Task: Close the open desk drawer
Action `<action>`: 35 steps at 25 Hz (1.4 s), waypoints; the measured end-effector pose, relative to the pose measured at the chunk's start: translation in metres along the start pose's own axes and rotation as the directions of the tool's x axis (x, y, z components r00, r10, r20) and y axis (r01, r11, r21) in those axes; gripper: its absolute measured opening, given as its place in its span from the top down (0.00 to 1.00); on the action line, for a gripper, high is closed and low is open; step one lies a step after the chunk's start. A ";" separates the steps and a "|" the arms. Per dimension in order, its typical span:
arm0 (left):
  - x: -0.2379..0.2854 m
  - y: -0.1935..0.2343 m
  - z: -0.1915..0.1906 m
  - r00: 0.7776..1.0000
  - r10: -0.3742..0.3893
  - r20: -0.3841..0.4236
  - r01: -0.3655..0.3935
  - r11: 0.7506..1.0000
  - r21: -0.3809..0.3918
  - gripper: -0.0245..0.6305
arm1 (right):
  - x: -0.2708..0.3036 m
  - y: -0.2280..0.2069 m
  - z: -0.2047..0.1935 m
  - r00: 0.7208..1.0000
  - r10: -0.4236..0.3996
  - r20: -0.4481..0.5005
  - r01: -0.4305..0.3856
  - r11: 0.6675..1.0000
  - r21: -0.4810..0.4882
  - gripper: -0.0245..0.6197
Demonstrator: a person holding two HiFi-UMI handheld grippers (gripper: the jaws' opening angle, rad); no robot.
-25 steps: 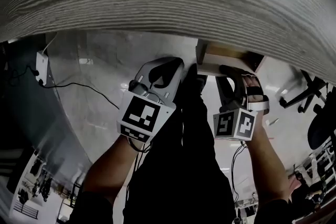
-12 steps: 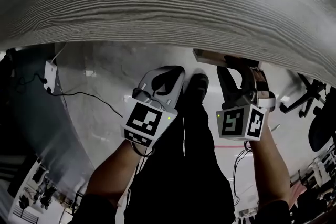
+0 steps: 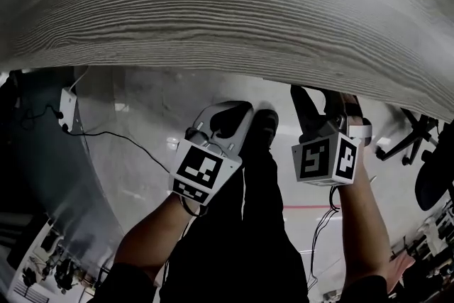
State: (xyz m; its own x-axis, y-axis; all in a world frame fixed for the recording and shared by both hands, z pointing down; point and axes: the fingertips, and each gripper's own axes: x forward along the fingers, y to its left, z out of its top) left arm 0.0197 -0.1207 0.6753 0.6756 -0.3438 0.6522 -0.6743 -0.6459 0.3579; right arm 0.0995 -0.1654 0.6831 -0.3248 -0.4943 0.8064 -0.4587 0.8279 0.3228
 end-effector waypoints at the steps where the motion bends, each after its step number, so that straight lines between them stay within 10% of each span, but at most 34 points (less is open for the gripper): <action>1: 0.003 -0.002 0.003 1.000 -0.001 0.005 0.001 1.000 -0.001 0.95 | -0.001 0.000 0.002 1.000 -0.005 0.013 0.005 1.000 0.003 0.77; 6: 0.018 -0.012 0.017 1.000 -0.009 0.022 0.009 1.000 -0.001 0.95 | -0.044 -0.013 0.013 0.961 -0.190 0.199 0.169 0.978 0.119 0.75; 9: 0.023 -0.011 0.018 1.000 -0.011 0.013 0.011 1.000 0.010 0.95 | -0.053 0.010 0.001 0.952 -0.151 0.265 0.061 0.946 0.320 0.93; 12: 0.025 -0.009 0.016 1.000 -0.007 0.000 0.007 1.000 0.010 0.95 | -0.031 0.032 -0.036 0.979 -0.065 0.192 -0.048 0.847 0.530 0.94; 18: 0.030 -0.008 0.012 1.000 -0.006 -0.012 0.006 1.000 0.005 0.95 | -0.004 0.007 -0.069 0.982 -0.150 0.119 0.015 0.682 0.731 0.94; 35: 0.037 0.013 0.020 1.000 -0.017 -0.015 0.017 1.000 -0.010 0.95 | 0.040 -0.070 -0.062 0.966 -0.234 0.108 0.084 0.682 0.726 0.94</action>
State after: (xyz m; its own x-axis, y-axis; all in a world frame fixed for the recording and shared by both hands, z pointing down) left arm 0.0419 -0.1556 0.6903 0.6825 -0.3225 0.6559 -0.6656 -0.6450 0.3754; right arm 0.1695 -0.2265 0.7232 -0.2958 -0.6996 0.6505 -0.9409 0.3309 -0.0720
